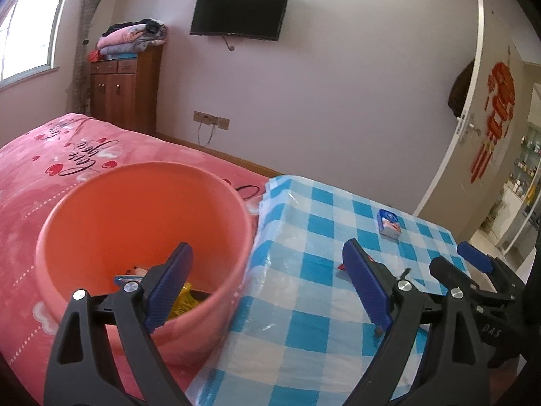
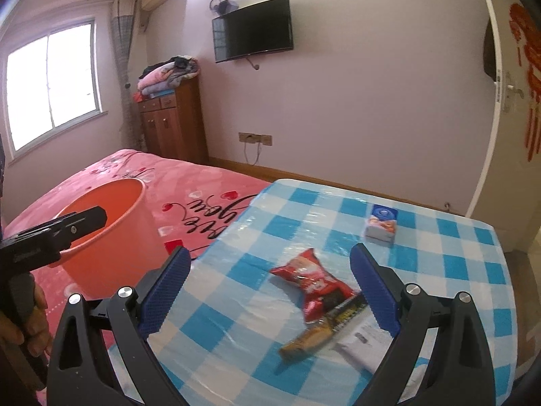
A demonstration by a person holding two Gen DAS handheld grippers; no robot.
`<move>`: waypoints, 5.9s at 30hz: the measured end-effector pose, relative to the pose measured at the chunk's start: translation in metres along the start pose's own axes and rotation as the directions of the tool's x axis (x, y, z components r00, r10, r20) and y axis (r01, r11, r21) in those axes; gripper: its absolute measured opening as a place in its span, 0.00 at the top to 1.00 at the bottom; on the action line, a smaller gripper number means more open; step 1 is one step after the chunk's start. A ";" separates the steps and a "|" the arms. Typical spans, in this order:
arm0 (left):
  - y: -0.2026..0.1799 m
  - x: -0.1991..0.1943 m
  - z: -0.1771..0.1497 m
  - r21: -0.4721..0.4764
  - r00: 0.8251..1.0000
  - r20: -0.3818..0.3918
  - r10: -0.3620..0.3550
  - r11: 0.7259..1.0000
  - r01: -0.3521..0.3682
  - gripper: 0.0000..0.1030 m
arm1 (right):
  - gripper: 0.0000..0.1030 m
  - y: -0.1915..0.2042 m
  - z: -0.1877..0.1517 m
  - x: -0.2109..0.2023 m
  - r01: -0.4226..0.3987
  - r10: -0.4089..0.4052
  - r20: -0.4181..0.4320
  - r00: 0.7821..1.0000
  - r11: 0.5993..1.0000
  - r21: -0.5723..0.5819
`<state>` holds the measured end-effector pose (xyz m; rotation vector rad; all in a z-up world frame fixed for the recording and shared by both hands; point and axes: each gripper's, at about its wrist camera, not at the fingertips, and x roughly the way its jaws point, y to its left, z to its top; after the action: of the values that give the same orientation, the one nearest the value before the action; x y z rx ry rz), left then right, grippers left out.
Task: Collect trash
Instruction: 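Return both grippers over the table toward the remaining trash, then grasp the blue Vinda tissue pack with the left gripper, then grasp the dark snack bar with the right gripper while the left holds the tissues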
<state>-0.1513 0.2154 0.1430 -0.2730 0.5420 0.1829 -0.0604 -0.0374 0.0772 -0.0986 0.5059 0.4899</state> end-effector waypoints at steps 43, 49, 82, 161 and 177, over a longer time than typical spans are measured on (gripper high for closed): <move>-0.206 0.142 -0.009 0.234 0.943 -0.287 -0.165 0.943 0.237 0.12 | 0.09 -0.198 -0.104 0.015 0.066 -0.006 -0.142 0.990 0.904 0.422; -0.256 0.214 0.005 0.230 0.907 -0.385 -0.171 0.934 0.274 0.12 | 0.09 -0.212 -0.112 0.018 0.015 0.052 -0.139 0.989 0.897 0.442; -0.305 0.335 -0.003 0.321 0.844 -0.531 0.072 0.939 0.122 0.49 | 0.09 -0.260 -0.118 0.006 -0.144 0.219 -0.065 0.974 0.810 0.568; -0.097 0.077 -0.136 -0.040 0.731 -0.546 -0.409 0.884 0.465 0.49 | 0.67 -0.089 -0.127 0.041 -0.156 0.354 -0.317 0.880 0.845 0.512; -0.085 0.071 -0.132 -0.046 0.744 -0.515 -0.425 0.880 0.472 0.49 | 0.82 -0.082 -0.127 0.045 -0.128 0.292 -0.315 0.903 0.883 0.451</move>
<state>-0.1349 0.1022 0.0147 -0.3620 0.9966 -0.4053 -0.0434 -0.1169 -0.0575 0.2913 1.0005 0.5719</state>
